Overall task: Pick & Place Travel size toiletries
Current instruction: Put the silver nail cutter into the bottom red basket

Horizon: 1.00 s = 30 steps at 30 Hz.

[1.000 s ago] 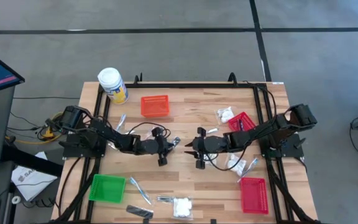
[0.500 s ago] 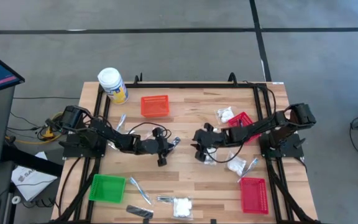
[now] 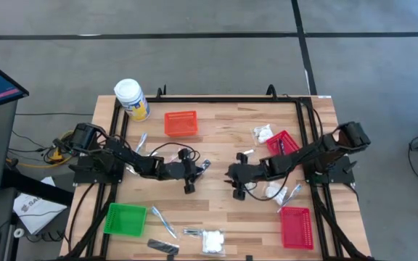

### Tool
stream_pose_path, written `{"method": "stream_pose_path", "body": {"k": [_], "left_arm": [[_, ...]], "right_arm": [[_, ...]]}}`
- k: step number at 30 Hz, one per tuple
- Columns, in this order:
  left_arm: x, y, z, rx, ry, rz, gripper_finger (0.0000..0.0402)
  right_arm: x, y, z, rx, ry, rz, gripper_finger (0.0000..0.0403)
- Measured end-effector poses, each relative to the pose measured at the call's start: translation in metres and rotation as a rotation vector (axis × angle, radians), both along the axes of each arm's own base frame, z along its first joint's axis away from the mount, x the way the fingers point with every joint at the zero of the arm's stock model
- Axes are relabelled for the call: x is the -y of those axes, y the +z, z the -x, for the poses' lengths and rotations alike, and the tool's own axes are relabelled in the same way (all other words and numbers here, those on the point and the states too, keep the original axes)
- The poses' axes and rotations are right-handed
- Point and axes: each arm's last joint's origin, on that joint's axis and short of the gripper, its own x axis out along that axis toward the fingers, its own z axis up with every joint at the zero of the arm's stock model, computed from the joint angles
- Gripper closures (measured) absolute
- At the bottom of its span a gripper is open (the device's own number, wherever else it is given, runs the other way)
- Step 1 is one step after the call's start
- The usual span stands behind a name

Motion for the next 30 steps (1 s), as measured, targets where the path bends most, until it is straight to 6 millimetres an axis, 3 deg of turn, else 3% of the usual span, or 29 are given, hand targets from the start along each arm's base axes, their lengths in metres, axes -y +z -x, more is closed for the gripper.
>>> {"method": "stream_pose_path", "body": {"k": [4,12,22,30], "left_arm": [[0.0,0.0,0.0,0.001,0.0,0.0,0.0399],[0.0,0.001,0.0,0.008,0.0,0.002,0.0399],[0.0,0.001,0.0,0.007,-0.007,0.006,0.0399],[0.0,0.002,-0.001,0.023,-0.007,0.009,0.0399]], "right_arm": [[-0.004,0.0,0.001,0.0,0.019,0.013,0.0285],[0.017,-0.001,-0.002,-0.012,-0.104,-0.002,0.0285],[0.029,-0.01,0.012,-0.195,-0.165,0.02,0.0285],[0.045,0.012,0.027,-0.225,-0.197,0.035,0.0285]]}}
